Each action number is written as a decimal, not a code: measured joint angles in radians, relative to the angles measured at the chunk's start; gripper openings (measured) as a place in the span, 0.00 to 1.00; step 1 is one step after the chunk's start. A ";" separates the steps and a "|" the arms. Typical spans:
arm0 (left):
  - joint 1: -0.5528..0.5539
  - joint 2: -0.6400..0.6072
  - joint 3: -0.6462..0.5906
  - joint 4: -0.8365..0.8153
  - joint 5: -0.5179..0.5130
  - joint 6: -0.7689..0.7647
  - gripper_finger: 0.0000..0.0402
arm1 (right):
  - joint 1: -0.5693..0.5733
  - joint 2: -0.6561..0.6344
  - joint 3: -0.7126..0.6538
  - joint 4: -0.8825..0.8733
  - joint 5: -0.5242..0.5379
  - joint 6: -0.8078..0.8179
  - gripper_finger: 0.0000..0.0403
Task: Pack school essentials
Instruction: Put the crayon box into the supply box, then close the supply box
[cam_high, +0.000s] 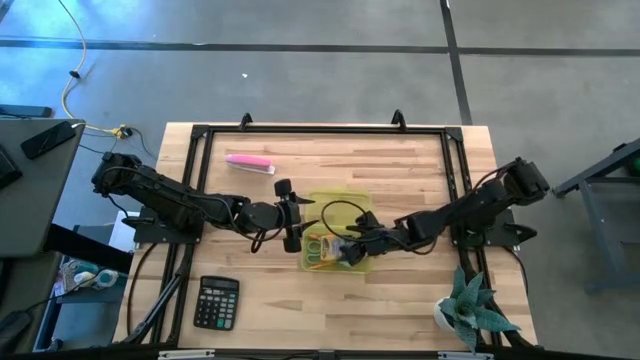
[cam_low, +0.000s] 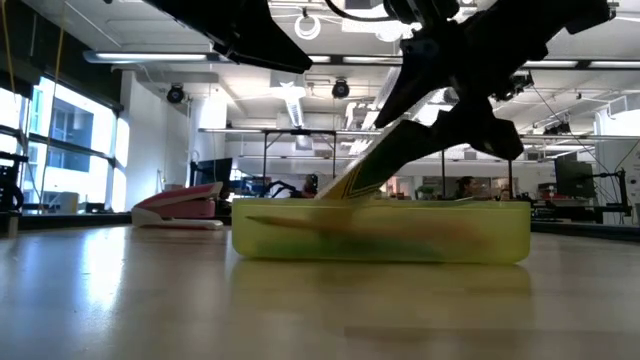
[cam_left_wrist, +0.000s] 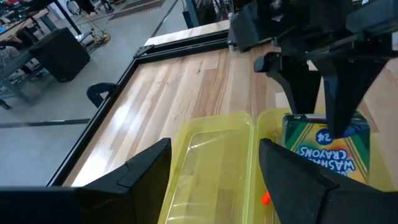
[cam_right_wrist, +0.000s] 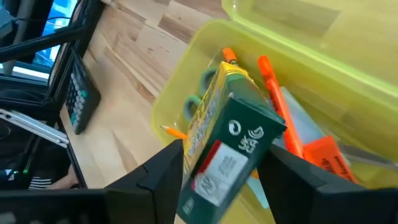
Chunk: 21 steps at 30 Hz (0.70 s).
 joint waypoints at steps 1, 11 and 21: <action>0.000 0.000 0.000 0.000 0.000 0.000 0.57 | 0.000 -0.010 0.000 -0.022 0.000 0.001 0.47; 0.000 0.000 0.000 0.000 0.074 -0.001 0.57 | 0.000 -0.136 -0.001 -0.224 0.044 0.004 0.47; 0.077 -0.048 0.001 0.010 0.239 -0.071 0.57 | 0.000 -0.289 -0.002 -0.269 0.136 -0.180 0.47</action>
